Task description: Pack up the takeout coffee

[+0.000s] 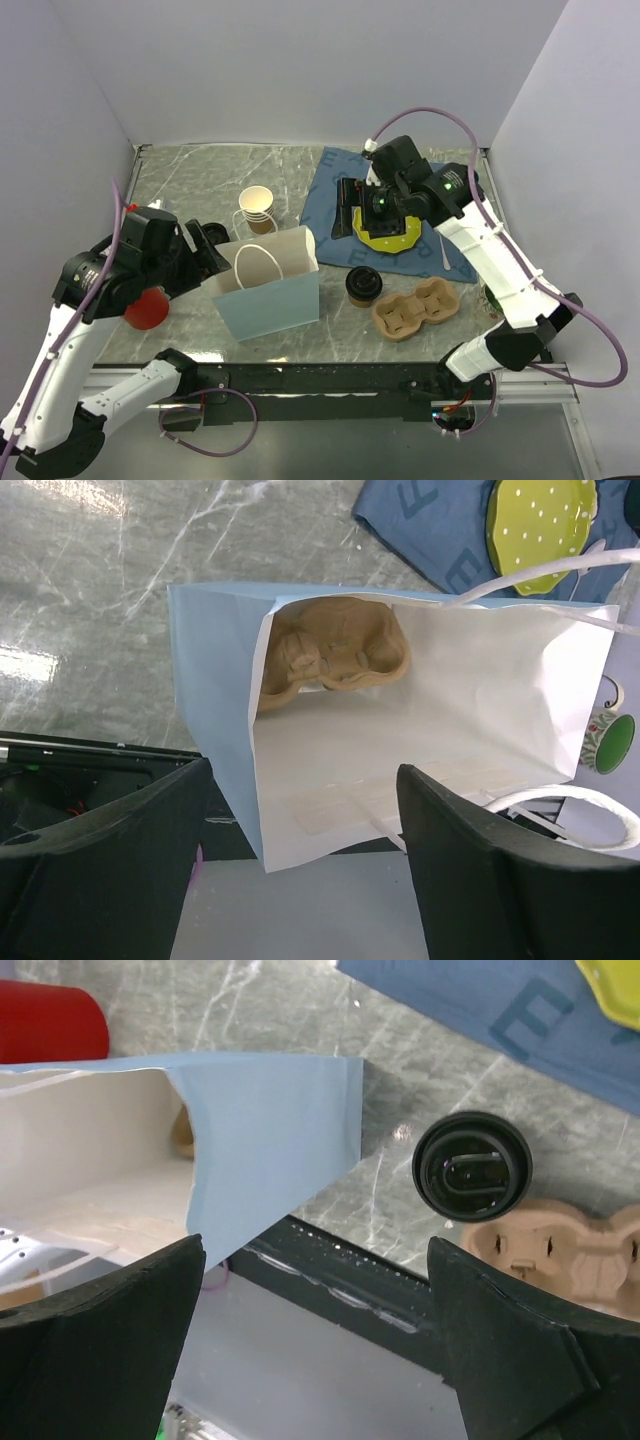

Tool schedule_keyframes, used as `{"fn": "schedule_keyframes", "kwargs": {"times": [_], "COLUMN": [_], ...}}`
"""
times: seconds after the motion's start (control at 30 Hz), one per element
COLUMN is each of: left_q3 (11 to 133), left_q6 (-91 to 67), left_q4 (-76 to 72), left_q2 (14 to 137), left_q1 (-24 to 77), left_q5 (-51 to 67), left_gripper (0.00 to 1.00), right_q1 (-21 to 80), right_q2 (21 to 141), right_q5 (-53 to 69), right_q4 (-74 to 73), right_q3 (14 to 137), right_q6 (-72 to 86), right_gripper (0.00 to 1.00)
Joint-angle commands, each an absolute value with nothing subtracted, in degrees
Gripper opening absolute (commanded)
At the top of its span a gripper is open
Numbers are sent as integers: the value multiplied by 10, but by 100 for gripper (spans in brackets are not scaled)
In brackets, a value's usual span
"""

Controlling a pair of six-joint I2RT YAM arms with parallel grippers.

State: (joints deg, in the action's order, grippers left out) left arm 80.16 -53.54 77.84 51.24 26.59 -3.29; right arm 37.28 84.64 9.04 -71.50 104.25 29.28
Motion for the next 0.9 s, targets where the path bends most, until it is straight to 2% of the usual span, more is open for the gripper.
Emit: {"fn": "schedule_keyframes", "kwargs": {"times": [0.0,0.07,0.13,0.23,0.4,0.87], "left_q3": [836,856,861,855,840,832], "left_q6": [-540,-534,-534,-538,-548,-544], "left_q4": [787,787,787,787,788,789], "left_q2": [509,507,505,499,497,492], "left_q1": [265,265,265,265,265,265], "left_q5": [-21,-25,-35,-40,-47,-84], "left_gripper": [83,86,86,86,79,79], "right_q1": [367,347,304,279,277,276], "right_q2": [795,786,768,739,742,762], "right_q5": [67,88,169,225,194,163], "right_q4": [-674,-662,-629,-574,-591,-628], "right_q3": [1055,1035,985,921,941,973], "right_q6": [265,279,285,291,263,241], "right_gripper": [100,100,100,100,97,94]}}
